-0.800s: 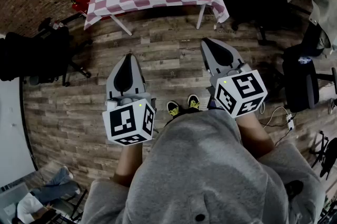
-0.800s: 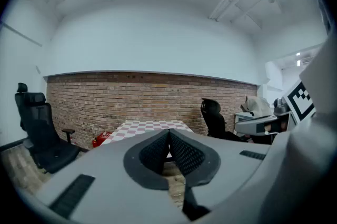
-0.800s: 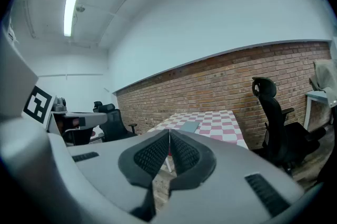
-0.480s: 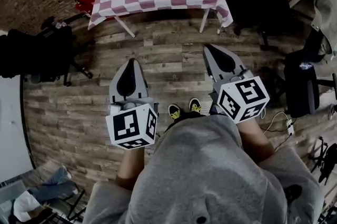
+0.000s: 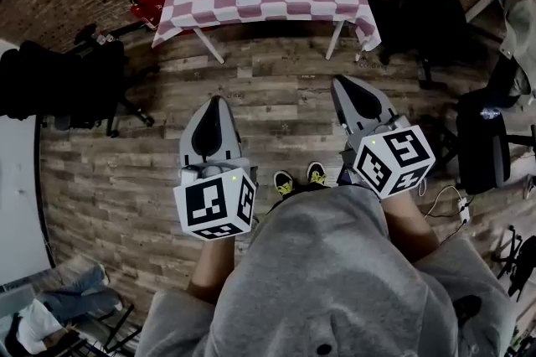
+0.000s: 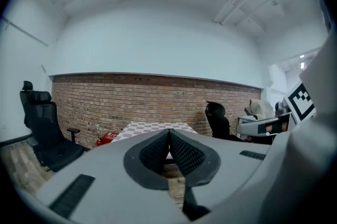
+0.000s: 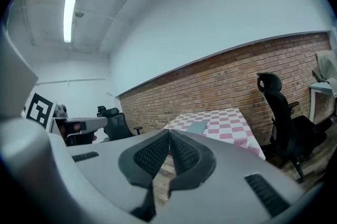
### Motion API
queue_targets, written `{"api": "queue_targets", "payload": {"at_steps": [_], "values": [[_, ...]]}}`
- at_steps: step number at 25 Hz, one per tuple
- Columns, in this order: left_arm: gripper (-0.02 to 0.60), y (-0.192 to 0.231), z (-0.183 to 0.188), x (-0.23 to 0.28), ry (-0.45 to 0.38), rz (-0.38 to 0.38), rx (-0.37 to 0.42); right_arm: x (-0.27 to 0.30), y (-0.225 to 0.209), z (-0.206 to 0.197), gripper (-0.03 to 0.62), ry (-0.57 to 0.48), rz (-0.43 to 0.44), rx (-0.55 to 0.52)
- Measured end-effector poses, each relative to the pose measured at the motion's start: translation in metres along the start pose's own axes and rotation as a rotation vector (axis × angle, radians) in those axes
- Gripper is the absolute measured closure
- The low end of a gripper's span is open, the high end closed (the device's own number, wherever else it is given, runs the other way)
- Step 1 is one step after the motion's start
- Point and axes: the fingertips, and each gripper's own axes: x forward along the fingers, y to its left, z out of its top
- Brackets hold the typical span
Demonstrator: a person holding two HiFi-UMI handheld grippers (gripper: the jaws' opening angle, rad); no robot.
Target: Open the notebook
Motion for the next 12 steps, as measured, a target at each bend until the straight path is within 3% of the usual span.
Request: {"api": "queue_targets", "payload": {"at_steps": [12], "values": [[0.572, 0.039, -0.009, -0.018, 0.0, -0.011, -0.016, 0.016, 0.049, -0.004, 0.568, 0.005, 0.021, -0.017]]}}
